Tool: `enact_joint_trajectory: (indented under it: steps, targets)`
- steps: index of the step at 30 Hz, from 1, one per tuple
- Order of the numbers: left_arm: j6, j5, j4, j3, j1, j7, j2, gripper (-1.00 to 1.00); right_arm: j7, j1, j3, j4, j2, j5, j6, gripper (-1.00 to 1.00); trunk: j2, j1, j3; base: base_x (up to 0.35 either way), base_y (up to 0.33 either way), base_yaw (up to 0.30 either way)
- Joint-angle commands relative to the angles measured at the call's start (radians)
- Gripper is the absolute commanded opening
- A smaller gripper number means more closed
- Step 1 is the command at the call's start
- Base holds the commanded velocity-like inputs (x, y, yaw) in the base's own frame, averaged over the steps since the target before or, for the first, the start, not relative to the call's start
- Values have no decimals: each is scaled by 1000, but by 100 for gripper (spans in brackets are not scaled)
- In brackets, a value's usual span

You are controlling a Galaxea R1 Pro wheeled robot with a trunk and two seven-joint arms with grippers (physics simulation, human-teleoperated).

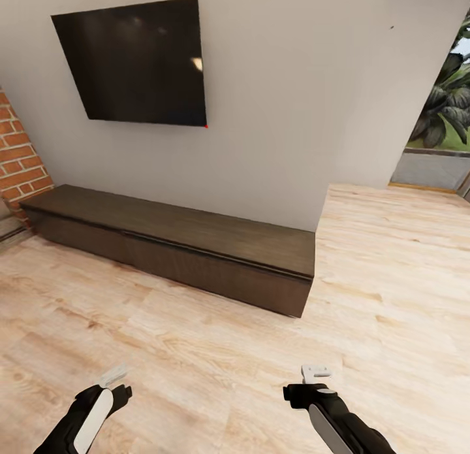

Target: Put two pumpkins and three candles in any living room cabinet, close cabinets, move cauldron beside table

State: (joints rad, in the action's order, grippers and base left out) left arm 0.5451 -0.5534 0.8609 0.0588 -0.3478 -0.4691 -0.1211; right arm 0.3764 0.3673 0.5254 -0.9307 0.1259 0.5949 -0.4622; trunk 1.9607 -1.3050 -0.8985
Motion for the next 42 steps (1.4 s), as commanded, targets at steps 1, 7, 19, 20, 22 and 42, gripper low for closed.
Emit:
enact_joint_trajectory:
  steps: [1,7,19,20,22,42]
  targets:
    - [2,-11,2,0,0,-8,0,100,10,1,5,-2,1,10,-1,100,-7,4,2,0,0,291]
    - [2,-11,1,0,0,-8,-1,100,10,1,5,-2,1,11,-1,100,-49,27,21,0,0,291]
    - [2,-11,1,0,0,-8,-1,100,7,1,5,-2,1,10,-1,100,-133,73,58,0,0,266]
    - [2,-11,1,0,0,-8,-1,100,8,1,6,-2,1,10,-1,100,-140,77,61,0,0,77]
    - [2,-11,1,0,0,-8,-1,100,8,1,7,-2,1,10,-1,100,-154,85,67,0,0,116]
    - [1,-11,1,3,0,3,-1,100,9,1,7,-2,-6,-3,-1,100,-203,111,89,0,0,276]
